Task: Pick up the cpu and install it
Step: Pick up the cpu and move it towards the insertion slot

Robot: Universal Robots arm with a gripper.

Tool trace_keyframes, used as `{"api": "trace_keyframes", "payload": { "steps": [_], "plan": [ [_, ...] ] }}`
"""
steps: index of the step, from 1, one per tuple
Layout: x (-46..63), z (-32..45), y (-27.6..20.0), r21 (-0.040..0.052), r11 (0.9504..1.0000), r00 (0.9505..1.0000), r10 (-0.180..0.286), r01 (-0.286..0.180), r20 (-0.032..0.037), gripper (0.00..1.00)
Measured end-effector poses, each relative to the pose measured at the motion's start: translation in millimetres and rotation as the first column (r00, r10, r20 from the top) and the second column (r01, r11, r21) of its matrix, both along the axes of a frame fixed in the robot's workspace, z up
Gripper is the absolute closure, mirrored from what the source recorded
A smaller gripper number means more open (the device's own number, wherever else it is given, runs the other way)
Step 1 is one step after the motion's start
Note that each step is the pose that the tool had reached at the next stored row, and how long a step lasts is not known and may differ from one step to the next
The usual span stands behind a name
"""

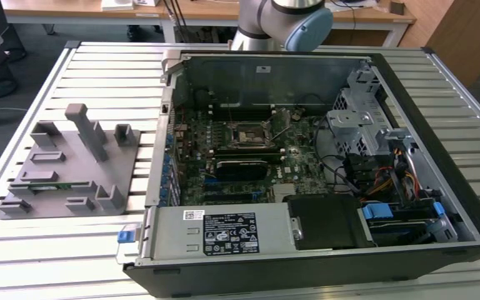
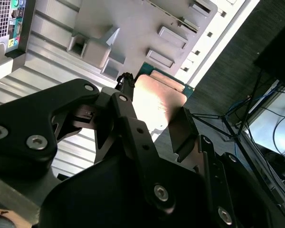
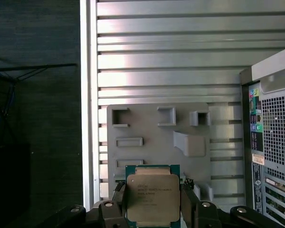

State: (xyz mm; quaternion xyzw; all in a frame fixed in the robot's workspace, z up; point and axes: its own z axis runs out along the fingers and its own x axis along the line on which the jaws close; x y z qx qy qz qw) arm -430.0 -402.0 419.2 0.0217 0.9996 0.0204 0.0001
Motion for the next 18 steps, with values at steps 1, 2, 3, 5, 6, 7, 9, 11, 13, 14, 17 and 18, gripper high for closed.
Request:
{"api": "trace_keyframes", "payload": {
  "steps": [1, 2, 3, 5, 6, 7, 9, 11, 13, 14, 17, 18],
  "plan": [
    [0.3, 0.0, 0.0, 0.0000, 1.0000, 1.0000, 0.000, 0.000, 0.0000, 0.46],
    [0.7, 0.0, 0.0, 0.0000, 1.0000, 1.0000, 0.000, 0.000, -0.0001, 0.46],
    [1.3, -0.1, 0.0, 0.0000, 1.0000, 1.0000, 0.000, 0.000, 0.0000, 0.46],
    [2.4, -0.2, 0.0, 0.0000, 1.0000, 1.0000, 0.000, 0.000, 0.0000, 0.46],
    [3.0, -0.2, 0.0, 0.0000, 1.0000, 1.0000, 0.000, 0.000, 0.0000, 0.46],
    [3.5, -0.2, 0.0, 0.0000, 1.0000, 1.0000, 0.000, 0.000, 0.0000, 0.46],
    [4.4, -0.3, 0.0, 0.0000, 1.0000, 1.0000, 0.000, 0.000, 0.0000, 0.46],
    [5.2, -0.3, 0.0, 0.0000, 1.0000, 1.0000, 0.000, 0.000, 0.0000, 0.46],
    [6.0, -0.4, 0.0, 0.0000, 1.0000, 1.0000, 0.000, 0.000, 0.0000, 0.46],
    [6.4, -0.4, 0.0, 0.0000, 1.0000, 1.0000, 0.000, 0.000, 0.0000, 0.46],
    [7.7, -0.5, 0.0, 0.0000, 1.0000, 1.0000, 0.000, 0.000, 0.0000, 0.46],
    [8.1, -0.6, 0.0, 0.0000, 1.0000, 1.0000, 0.000, 0.000, 0.0000, 0.46]
  ]
}}
